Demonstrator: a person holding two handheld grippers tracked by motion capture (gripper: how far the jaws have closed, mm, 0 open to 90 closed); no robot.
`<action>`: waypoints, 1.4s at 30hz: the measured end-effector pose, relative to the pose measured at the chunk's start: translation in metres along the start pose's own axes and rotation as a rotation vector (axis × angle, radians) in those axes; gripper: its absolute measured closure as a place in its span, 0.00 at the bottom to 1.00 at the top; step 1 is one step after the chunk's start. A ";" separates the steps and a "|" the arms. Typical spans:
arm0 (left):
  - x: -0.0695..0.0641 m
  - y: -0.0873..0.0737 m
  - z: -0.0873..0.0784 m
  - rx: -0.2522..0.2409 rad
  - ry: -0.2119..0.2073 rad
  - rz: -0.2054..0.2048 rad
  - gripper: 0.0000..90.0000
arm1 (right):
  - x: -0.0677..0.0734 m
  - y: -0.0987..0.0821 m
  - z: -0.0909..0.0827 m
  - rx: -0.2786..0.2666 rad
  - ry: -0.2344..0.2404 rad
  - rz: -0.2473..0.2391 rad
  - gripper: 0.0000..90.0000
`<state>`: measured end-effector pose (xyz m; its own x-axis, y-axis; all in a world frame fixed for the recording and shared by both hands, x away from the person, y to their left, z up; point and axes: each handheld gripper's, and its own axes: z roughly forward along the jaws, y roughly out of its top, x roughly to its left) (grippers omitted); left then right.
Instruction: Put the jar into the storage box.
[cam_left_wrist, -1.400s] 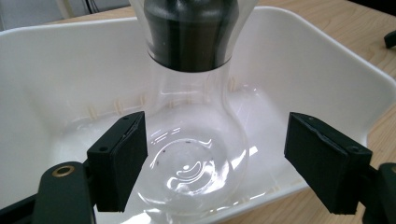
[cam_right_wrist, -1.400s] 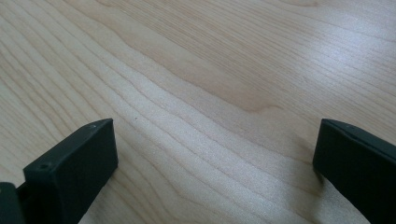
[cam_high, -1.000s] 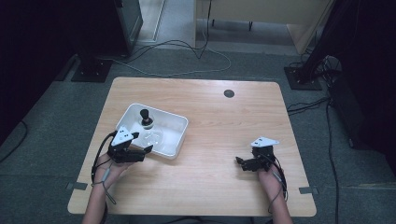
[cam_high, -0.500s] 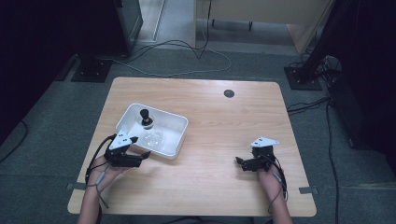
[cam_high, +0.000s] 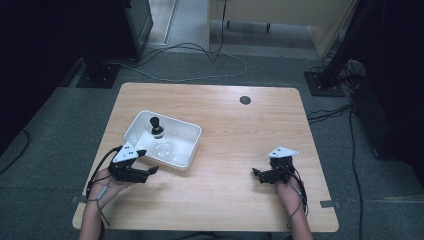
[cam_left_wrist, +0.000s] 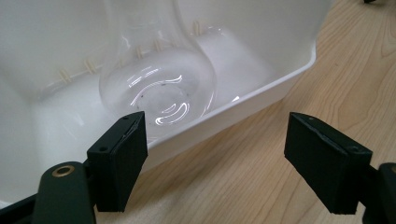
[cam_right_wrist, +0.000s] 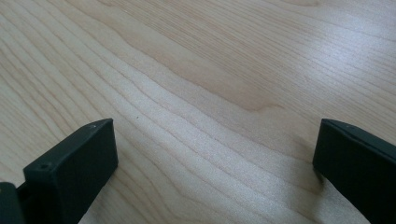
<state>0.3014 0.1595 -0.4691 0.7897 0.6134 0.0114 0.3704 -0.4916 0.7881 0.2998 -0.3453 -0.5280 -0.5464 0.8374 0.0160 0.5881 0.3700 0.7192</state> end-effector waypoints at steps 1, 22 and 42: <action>0.000 -0.001 0.000 0.001 -0.002 0.001 0.24 | 0.000 0.000 0.000 0.000 0.000 0.000 0.00; 0.011 -0.017 -0.007 0.013 -0.048 -0.032 0.24 | 0.000 0.000 0.000 0.000 0.000 0.001 0.00; 0.032 -0.039 -0.003 0.038 -0.015 -0.141 0.24 | 0.001 0.000 0.000 0.000 0.001 0.001 0.00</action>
<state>0.3102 0.2001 -0.4977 0.7356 0.6690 -0.1068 0.4963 -0.4249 0.7571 0.2992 -0.3451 -0.5280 -0.5462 0.8374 0.0177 0.5888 0.3688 0.7193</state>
